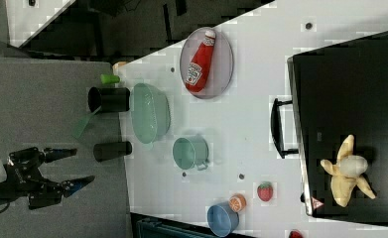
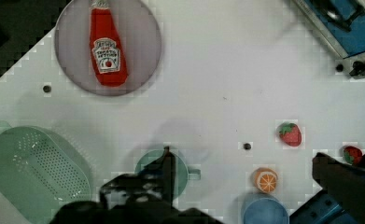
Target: Pick banana from table and place on oven.
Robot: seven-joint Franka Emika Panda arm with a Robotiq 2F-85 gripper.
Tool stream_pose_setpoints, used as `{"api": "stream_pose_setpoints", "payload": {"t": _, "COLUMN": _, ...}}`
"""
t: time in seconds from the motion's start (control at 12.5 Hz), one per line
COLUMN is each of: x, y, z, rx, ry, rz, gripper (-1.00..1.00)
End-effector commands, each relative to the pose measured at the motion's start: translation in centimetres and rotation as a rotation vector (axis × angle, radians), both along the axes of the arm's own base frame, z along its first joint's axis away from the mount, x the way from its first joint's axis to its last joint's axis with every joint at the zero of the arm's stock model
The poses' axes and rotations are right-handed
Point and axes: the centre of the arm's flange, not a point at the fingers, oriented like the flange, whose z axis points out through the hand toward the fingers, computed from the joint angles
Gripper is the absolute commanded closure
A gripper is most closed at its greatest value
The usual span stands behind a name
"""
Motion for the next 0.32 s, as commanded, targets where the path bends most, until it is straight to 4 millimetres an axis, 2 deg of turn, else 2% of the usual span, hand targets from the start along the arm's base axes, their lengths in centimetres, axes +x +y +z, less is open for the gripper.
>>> {"api": "stream_pose_setpoints", "payload": {"t": 0.08, "x": 0.97, "y": -4.54, "z": -3.57, "rx": -0.013, "ry": 0.088, "rz": -0.160, "gripper": -1.00}}
{"api": "stream_pose_setpoints", "payload": {"t": 0.32, "x": 1.14, "y": -4.54, "z": -3.84, "rx": -0.014, "ry": 0.093, "rz": -0.160, "gripper": -1.00}}
